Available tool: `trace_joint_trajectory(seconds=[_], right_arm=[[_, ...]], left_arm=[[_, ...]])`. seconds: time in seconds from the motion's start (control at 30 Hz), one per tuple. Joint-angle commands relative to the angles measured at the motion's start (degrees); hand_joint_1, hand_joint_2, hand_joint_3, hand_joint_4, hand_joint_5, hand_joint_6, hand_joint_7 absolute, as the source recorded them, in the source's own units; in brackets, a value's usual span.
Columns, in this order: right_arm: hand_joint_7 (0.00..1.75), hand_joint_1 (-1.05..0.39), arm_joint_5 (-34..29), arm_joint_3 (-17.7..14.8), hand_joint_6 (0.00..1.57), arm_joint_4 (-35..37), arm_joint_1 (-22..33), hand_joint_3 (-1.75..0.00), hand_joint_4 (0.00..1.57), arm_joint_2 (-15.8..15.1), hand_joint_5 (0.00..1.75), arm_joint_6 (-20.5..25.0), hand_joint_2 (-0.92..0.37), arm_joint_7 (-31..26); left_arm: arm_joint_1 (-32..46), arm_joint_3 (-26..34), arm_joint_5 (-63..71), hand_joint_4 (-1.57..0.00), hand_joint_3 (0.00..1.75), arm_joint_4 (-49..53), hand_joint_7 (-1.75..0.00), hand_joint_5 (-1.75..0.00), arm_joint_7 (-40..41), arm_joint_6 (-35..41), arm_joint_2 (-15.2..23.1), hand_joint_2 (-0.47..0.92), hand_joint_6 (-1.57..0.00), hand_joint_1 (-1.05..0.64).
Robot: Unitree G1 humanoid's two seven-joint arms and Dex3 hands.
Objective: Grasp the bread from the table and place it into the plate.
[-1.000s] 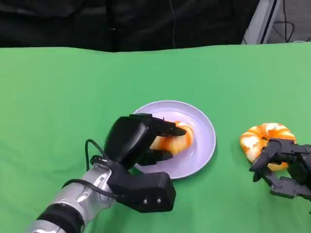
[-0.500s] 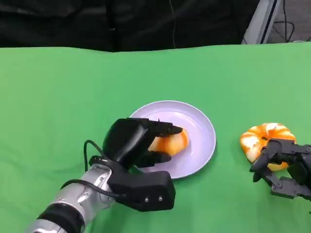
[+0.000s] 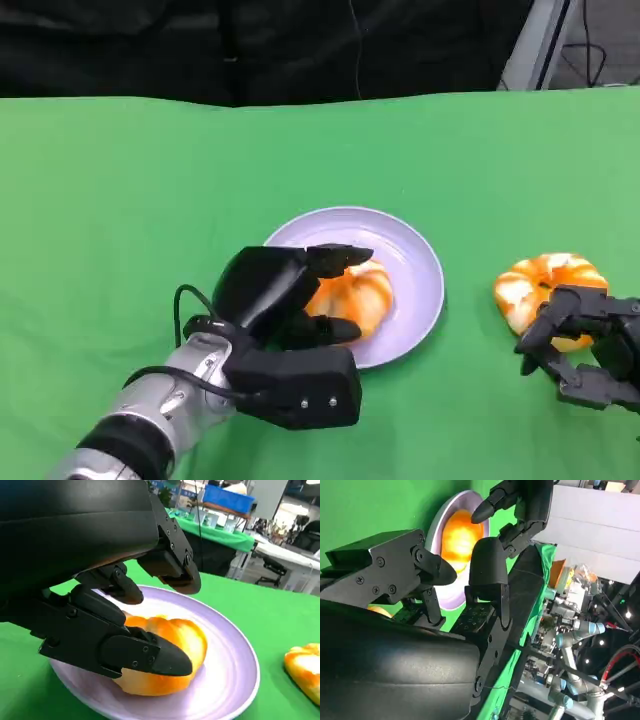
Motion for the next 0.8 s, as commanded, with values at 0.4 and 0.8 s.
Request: trace_joint_trajectory(seconds=[0.4,0.8], right_arm=[[0.97,0.09,0.1,-0.1,0.94,-0.6,0.5,-0.86,0.86,-0.3,1.41,-0.2,-0.68,-0.7],[1.02,0.10,-0.4,-0.1,0.93,-0.4,0.6,-0.86,0.87,-0.3,1.41,-0.7,-0.68,-1.1]], left_arm=[[-0.1,0.8,-1.1,-0.57,0.38,-2.1,0.00,0.00,-0.4,0.5,1.9,0.92,-0.46,-0.90],[4.3,4.4,-3.9,-0.65,0.31,-7.3,-0.01,-0.02,4.9,-5.2,5.0,0.92,-0.49,-0.77]])
